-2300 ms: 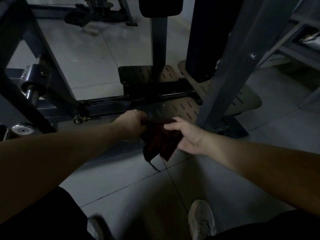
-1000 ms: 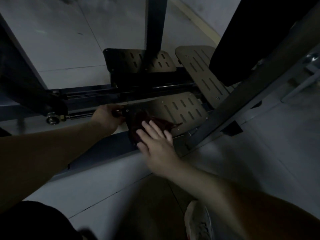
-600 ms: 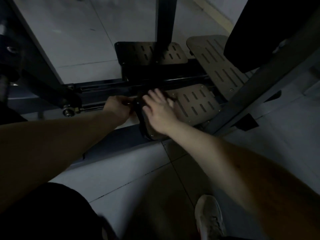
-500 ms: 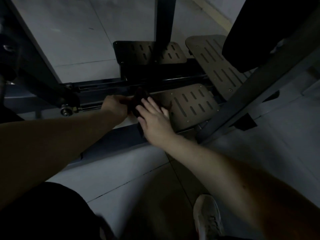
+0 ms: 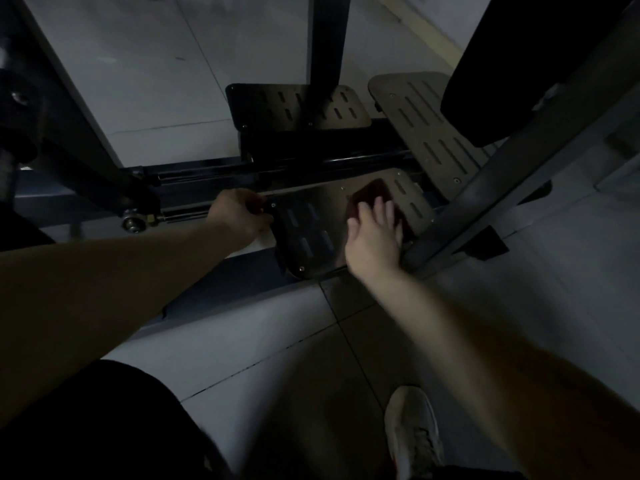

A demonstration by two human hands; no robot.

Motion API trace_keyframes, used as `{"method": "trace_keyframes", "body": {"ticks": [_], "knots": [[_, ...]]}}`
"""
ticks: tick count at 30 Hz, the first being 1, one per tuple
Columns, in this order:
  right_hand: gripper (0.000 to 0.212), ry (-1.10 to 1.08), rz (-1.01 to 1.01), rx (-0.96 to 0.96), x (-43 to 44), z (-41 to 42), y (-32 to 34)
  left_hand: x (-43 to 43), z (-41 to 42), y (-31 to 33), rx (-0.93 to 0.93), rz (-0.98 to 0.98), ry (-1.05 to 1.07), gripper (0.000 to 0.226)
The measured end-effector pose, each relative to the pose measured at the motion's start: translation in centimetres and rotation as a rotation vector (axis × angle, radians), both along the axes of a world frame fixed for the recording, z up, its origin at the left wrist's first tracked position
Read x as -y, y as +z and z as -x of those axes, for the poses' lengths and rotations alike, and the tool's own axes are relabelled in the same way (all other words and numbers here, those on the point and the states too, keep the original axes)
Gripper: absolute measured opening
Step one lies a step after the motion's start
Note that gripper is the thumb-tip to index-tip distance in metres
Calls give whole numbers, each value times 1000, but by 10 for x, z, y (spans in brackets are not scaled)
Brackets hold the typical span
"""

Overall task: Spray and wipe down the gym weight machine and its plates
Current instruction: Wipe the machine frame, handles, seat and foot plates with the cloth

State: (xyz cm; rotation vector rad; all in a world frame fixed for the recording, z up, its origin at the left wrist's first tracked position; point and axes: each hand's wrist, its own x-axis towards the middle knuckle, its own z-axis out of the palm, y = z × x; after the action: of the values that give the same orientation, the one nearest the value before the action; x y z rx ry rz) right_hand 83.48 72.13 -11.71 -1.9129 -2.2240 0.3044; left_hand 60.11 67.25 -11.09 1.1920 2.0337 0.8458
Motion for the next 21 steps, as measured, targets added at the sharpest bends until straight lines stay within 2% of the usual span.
{"method": "trace_keyframes", "body": {"ticks": [2, 5, 8, 11, 14, 17, 21], "knots": [[48, 126, -13, -3, 46, 12, 2, 0, 1, 1, -53, 4, -23, 26], [48, 332, 82, 0, 99, 19, 4, -1, -1, 2, -54, -3, -19, 29], [47, 353, 87, 5, 92, 15, 6, 0, -3, 3, -9, -10, -8, 32], [50, 147, 83, 50, 48, 11, 8, -1, -3, 4, 8, -14, -6, 32], [57, -179, 173, 48, 0, 7, 13, -1, -4, 5, -46, -2, -23, 31], [60, -452, 277, 1, -29, 18, 20, 0, -5, 6, -15, -1, -23, 33], [58, -506, 256, -8, -60, 27, 23, -1, -6, 6, 4, -14, -18, 33]]}}
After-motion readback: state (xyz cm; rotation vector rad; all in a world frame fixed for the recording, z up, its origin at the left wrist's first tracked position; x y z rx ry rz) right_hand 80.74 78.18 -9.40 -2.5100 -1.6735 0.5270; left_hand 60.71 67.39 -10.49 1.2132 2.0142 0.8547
